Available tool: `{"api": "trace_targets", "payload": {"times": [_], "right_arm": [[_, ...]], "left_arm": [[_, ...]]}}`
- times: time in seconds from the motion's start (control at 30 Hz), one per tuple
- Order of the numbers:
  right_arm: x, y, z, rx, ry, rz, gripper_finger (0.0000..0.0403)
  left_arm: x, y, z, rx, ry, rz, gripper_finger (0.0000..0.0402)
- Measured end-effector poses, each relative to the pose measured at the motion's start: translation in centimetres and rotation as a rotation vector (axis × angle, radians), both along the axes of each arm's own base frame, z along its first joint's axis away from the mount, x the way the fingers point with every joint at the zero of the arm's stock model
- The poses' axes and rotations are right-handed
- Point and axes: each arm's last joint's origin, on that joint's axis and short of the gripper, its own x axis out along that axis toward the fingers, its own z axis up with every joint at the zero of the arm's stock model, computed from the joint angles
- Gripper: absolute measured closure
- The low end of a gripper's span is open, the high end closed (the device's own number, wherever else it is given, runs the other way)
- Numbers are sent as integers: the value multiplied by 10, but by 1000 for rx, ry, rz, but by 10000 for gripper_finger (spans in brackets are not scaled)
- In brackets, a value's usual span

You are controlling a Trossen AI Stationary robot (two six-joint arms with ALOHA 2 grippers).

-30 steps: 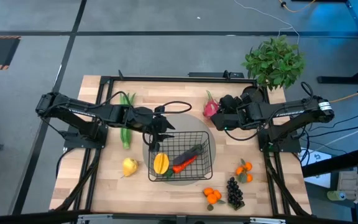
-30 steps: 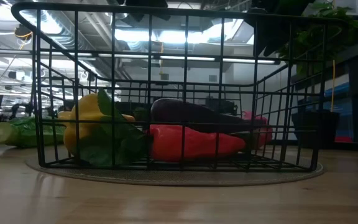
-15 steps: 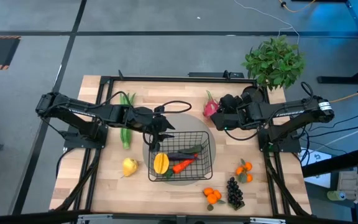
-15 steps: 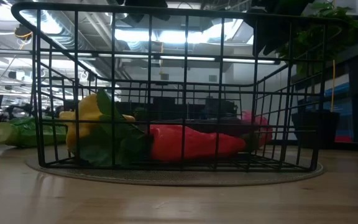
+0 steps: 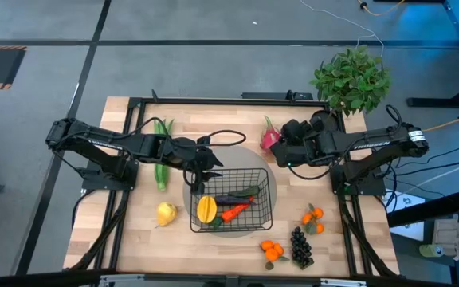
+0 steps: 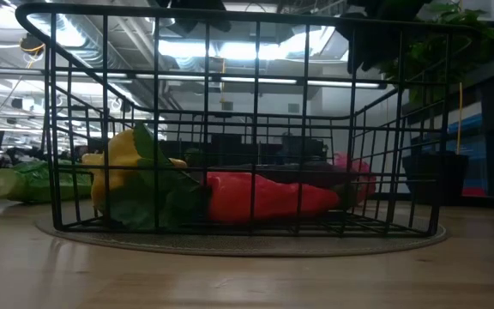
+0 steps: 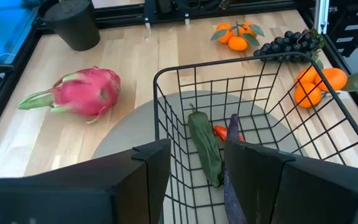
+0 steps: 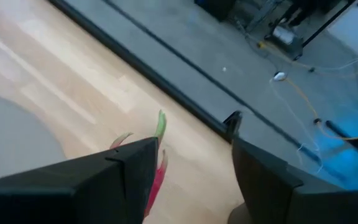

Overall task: Build produce basket
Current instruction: Put the top tangerines into the wire basket

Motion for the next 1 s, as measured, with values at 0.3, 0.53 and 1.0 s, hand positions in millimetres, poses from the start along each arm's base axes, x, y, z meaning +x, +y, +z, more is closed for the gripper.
{"api": "trace_targets", "payload": {"times": [0.3,0.53,1.0], "right_arm": [[2,-2,1,-22,-45,-24,199],[7,-2,-1,-11,-46,-12,199],[24,0,-19,1,-38,-44,199]], "left_arm": [[1,0,1,-1,-11,0,263],[0,-2,-1,-36,3,15,263],[-16,-14,-23,-62,272,20,263]]}}
